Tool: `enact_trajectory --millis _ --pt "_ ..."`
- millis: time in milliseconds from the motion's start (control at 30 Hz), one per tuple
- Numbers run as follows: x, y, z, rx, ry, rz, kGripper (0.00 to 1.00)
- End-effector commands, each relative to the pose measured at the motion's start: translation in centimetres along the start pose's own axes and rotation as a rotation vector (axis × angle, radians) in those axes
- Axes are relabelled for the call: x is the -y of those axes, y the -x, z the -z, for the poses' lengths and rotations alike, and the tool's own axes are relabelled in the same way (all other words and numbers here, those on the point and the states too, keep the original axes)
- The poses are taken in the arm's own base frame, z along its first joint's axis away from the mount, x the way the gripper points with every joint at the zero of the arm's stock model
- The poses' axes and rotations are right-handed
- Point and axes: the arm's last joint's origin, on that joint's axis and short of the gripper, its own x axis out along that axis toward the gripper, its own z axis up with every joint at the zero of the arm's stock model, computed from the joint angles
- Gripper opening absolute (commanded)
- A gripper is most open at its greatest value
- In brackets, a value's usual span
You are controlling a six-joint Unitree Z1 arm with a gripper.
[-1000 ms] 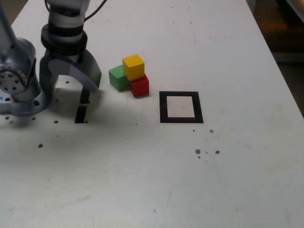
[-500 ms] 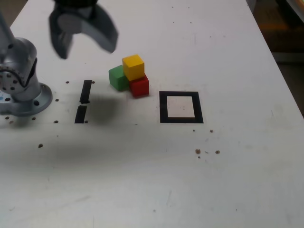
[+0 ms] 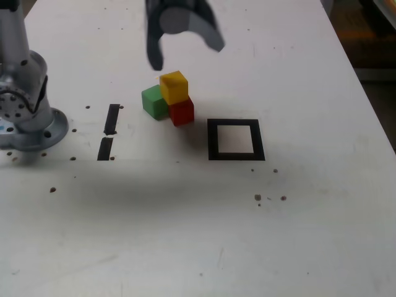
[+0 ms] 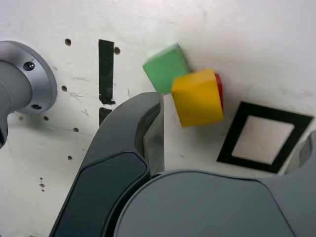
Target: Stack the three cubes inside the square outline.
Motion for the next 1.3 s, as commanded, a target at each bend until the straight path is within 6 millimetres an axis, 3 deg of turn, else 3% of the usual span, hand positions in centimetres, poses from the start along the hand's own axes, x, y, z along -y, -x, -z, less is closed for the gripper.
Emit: enact_trajectory --millis 0,300,433,633,867,1067,1267 --pt "-0.4 -1.0 -0.1 -0.023 0.021 0.013 0.95" --pt "-1.1 -4.1 -0.8 -0.113 0.056 0.033 0.87" --pt "-1.3 -4.9 -1.5 -0.145 0.061 0.032 0.74" --pt "-1.4 -5.4 -1.9 -0.128 0.081 0.032 0.48" --pt "-1.3 -6.6 -2.2 -0.105 0.095 0.04 0.41" --pt "-1.3 -6.5 -2.1 -0.097 0.106 0.027 0.28" --pt "-1.3 -6.4 -1.9 -0.098 0.107 0.026 0.23"
